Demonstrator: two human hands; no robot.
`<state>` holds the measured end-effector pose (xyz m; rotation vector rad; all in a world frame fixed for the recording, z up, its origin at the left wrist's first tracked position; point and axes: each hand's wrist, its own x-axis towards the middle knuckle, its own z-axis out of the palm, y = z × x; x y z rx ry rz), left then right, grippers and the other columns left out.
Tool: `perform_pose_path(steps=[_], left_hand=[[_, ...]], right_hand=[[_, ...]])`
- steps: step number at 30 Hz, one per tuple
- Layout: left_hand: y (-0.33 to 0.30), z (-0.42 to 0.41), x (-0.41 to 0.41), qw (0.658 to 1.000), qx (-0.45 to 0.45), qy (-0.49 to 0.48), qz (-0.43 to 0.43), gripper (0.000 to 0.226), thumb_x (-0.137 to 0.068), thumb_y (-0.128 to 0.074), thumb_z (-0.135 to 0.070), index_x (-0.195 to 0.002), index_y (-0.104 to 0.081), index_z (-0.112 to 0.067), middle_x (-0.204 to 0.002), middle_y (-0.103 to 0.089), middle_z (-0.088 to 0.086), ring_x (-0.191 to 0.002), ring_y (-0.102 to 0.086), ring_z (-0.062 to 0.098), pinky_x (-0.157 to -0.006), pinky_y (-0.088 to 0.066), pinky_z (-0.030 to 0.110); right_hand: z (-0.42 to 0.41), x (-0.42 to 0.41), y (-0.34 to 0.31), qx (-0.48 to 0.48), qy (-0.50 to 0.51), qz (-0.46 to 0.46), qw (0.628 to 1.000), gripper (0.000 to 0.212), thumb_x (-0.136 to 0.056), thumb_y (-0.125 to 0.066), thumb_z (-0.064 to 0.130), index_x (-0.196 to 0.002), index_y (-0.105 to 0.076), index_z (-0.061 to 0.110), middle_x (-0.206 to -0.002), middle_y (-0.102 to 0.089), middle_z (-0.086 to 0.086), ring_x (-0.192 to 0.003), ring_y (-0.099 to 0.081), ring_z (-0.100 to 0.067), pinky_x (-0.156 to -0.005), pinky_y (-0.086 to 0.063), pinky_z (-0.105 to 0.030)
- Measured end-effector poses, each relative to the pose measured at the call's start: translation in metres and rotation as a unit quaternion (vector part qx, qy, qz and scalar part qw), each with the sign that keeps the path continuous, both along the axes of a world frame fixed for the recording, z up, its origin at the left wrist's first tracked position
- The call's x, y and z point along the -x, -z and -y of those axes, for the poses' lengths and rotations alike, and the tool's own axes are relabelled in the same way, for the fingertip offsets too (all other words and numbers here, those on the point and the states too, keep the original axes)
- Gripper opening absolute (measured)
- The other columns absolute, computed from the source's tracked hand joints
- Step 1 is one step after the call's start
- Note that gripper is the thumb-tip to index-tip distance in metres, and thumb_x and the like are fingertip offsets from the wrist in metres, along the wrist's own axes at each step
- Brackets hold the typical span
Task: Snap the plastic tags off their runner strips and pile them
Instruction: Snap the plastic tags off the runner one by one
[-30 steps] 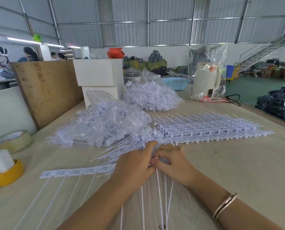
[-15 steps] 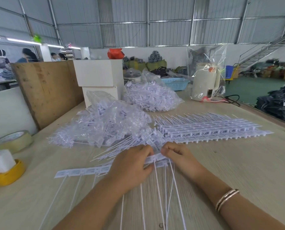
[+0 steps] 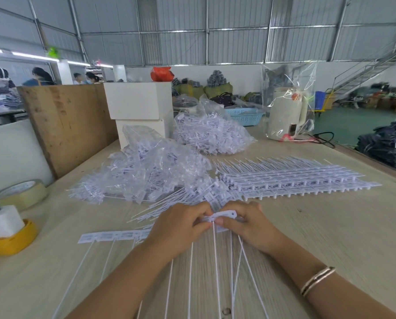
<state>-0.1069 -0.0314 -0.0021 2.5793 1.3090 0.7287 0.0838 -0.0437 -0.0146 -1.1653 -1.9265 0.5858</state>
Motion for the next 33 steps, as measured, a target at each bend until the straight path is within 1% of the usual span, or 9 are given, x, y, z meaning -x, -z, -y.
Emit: perform_pose_path(steps=[4,9,14,17,21,22,26,30,33], left_hand=[[0.0,0.0,0.001,0.999,0.016,0.007,0.046,0.009,-0.087,-0.063,-0.035,-0.095,-0.065,-0.032,-0.075,-0.066,-0.01,-0.063,-0.055,0.006,-0.062,-0.043,0.027],[0.003,-0.002,0.001,0.998,0.021,0.009,0.066,0.011,-0.087,-0.063,-0.036,-0.096,-0.066,-0.032,-0.072,-0.063,-0.016,-0.058,-0.052,-0.001,-0.058,-0.038,0.023],[0.003,0.0,-0.001,0.991,0.066,0.022,0.112,0.016,-0.087,-0.06,-0.045,-0.082,-0.066,-0.031,-0.065,-0.064,-0.011,-0.055,-0.055,0.005,-0.059,-0.043,0.03],[0.003,-0.003,0.001,0.992,0.046,-0.016,0.113,0.018,-0.082,-0.064,-0.048,-0.088,-0.066,-0.032,-0.071,-0.066,-0.016,-0.064,-0.059,0.0,-0.065,-0.049,0.028],[0.002,-0.004,0.001,0.994,0.003,-0.049,0.093,0.02,-0.08,-0.064,-0.049,-0.092,-0.058,-0.034,-0.077,-0.063,-0.013,-0.07,-0.058,0.005,-0.065,-0.051,0.034],[0.001,-0.003,0.001,0.994,-0.012,-0.055,0.094,0.02,-0.08,-0.064,-0.049,-0.092,-0.058,-0.034,-0.077,-0.062,-0.013,-0.07,-0.057,0.006,-0.064,-0.051,0.034],[0.0,-0.004,0.002,0.991,-0.044,-0.075,0.102,0.025,-0.082,-0.059,-0.055,-0.092,-0.061,-0.031,-0.072,-0.058,-0.014,-0.067,-0.057,0.008,-0.061,-0.048,0.031],[0.001,-0.004,0.003,0.994,-0.053,-0.084,0.041,0.048,-0.081,-0.047,-0.067,-0.067,-0.048,-0.021,-0.053,-0.044,-0.002,-0.048,-0.041,0.008,-0.049,-0.034,0.029],[0.0,-0.003,0.005,0.995,-0.043,-0.08,0.027,0.046,-0.079,-0.052,-0.066,-0.07,-0.053,-0.021,-0.051,-0.044,-0.002,-0.047,-0.041,0.008,-0.049,-0.034,0.028]], right_hand=[[0.001,0.001,0.0,-0.047,0.018,0.03,0.998,0.028,-0.087,-0.066,0.028,-0.071,-0.056,0.049,-0.064,-0.052,0.018,-0.072,-0.048,0.0,-0.086,-0.029,-0.047],[0.002,0.001,0.001,-0.093,0.035,0.056,0.993,0.02,-0.085,-0.062,0.041,-0.071,-0.053,0.054,-0.065,-0.053,0.02,-0.077,-0.05,-0.002,-0.082,-0.019,-0.034],[-0.001,0.001,0.002,-0.129,0.059,0.061,0.988,0.011,-0.089,-0.061,0.034,-0.079,-0.067,0.033,-0.075,-0.066,0.012,-0.077,-0.054,-0.006,-0.08,-0.02,-0.034],[-0.001,0.0,0.001,-0.094,0.049,0.046,0.993,0.018,-0.087,-0.065,0.03,-0.073,-0.061,0.04,-0.067,-0.06,0.015,-0.073,-0.052,-0.004,-0.084,-0.023,-0.035],[-0.003,-0.003,-0.001,0.004,0.048,-0.081,0.996,0.018,-0.085,-0.068,0.02,-0.068,-0.063,0.026,-0.068,-0.059,0.004,-0.071,-0.055,-0.009,-0.09,-0.034,-0.043],[-0.004,-0.005,-0.002,0.007,0.059,-0.072,0.996,0.02,-0.084,-0.068,0.022,-0.066,-0.061,0.028,-0.071,-0.059,0.004,-0.074,-0.055,-0.01,-0.091,-0.032,-0.041],[-0.009,-0.011,0.005,-0.004,0.125,0.135,0.983,0.015,-0.082,-0.067,0.04,-0.075,-0.057,0.03,-0.086,-0.056,0.014,-0.091,-0.047,-0.006,-0.084,-0.019,-0.032],[-0.01,-0.011,0.007,0.003,0.106,0.176,0.979,0.015,-0.078,-0.068,0.046,-0.081,-0.055,0.041,-0.087,-0.045,0.021,-0.097,-0.04,-0.003,-0.083,-0.017,-0.032],[-0.01,-0.01,0.007,-0.017,0.109,0.198,0.974,0.016,-0.077,-0.068,0.049,-0.088,-0.059,0.043,-0.089,-0.043,0.025,-0.098,-0.038,-0.002,-0.08,-0.017,-0.032]])
